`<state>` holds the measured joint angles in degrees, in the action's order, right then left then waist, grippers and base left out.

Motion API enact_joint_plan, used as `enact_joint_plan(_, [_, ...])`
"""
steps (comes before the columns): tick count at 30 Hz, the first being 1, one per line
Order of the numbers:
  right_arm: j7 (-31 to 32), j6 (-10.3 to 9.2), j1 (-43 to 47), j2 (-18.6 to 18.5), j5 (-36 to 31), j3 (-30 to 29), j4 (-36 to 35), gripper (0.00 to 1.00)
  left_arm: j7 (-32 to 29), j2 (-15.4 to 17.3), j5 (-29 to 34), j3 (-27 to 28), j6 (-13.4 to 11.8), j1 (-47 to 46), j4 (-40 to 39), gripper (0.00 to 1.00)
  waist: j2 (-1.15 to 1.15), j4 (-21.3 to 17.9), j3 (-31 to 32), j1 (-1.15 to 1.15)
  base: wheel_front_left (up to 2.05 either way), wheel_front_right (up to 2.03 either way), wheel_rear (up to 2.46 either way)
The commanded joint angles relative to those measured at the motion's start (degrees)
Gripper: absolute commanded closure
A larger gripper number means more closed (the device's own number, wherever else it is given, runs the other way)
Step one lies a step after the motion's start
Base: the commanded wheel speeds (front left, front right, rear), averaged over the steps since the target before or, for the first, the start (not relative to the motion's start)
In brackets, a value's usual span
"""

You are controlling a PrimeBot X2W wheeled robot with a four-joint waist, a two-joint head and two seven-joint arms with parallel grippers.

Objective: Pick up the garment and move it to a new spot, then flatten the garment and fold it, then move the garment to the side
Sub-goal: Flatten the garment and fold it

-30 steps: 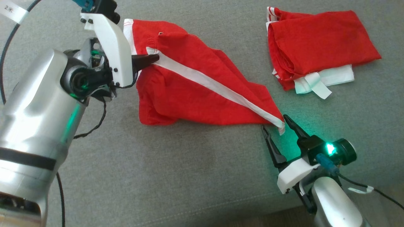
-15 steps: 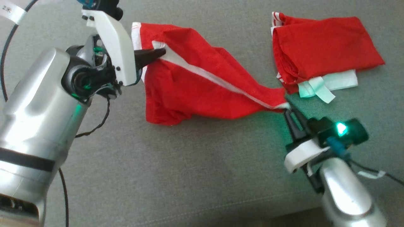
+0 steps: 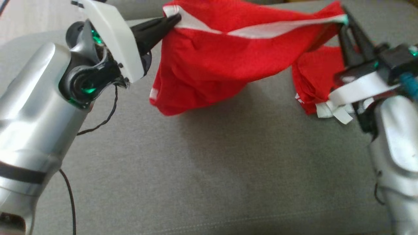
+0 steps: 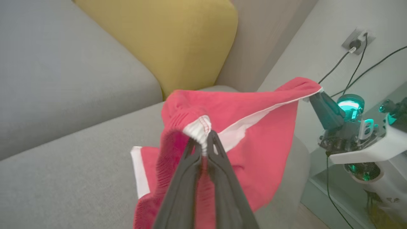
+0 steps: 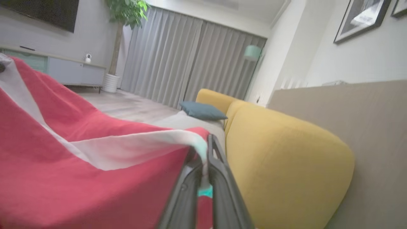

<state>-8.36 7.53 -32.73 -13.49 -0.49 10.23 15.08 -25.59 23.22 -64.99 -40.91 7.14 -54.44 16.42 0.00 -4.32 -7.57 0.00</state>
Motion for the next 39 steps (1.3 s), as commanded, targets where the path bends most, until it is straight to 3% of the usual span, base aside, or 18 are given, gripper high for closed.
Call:
enact_joint_plan(1, [0.54,-0.04,-2.54,-0.73,0.62,0.13,-2.30,1.00,1.70,2.93,-0.19,1.84,0.35,-4.56,-2.34,1.00,0.00,1.28,1.55,0.00,0.00,0.00,0.00])
enact_joint_plan(8, [3.57,-0.04,-3.95,-2.37,1.41,-1.17,-2.29,1.00,10.46,5.07,-0.70,0.30,0.35,-3.79,-4.56,1.00,0.00,3.43,4.91,0.00,0.00,0.00,0.00])
enact_joint_plan(13, [4.96,-0.04,-1.70,-1.51,1.77,-2.81,-3.17,1.00,17.00,5.95,-1.13,-0.34,0.35,-2.19,-5.50,1.00,0.00,4.68,7.67,0.00,0.00,0.00,0.00])
enact_joint_plan(20, [9.20,-0.04,2.52,-0.58,3.52,-4.93,-6.13,1.00,21.72,7.59,-2.30,-1.06,0.35,0.70,-7.75,1.00,0.00,5.94,9.50,0.00,0.00,0.00,0.00])
enact_joint_plan(32, [19.04,-0.04,13.03,-1.36,8.62,-5.73,-18.20,1.00,24.10,11.28,-5.13,-1.31,-0.43,7.36,-14.40,1.00,0.00,7.38,10.03,0.00,0.00,0.00,0.00])
enact_joint_plan(39, [24.84,-0.04,9.90,-3.44,9.69,-4.61,-23.45,1.00,22.17,13.14,-5.12,-0.30,-2.95,5.76,-16.24,1.00,0.00,7.12,4.72,0.00,0.00,0.00,0.00])
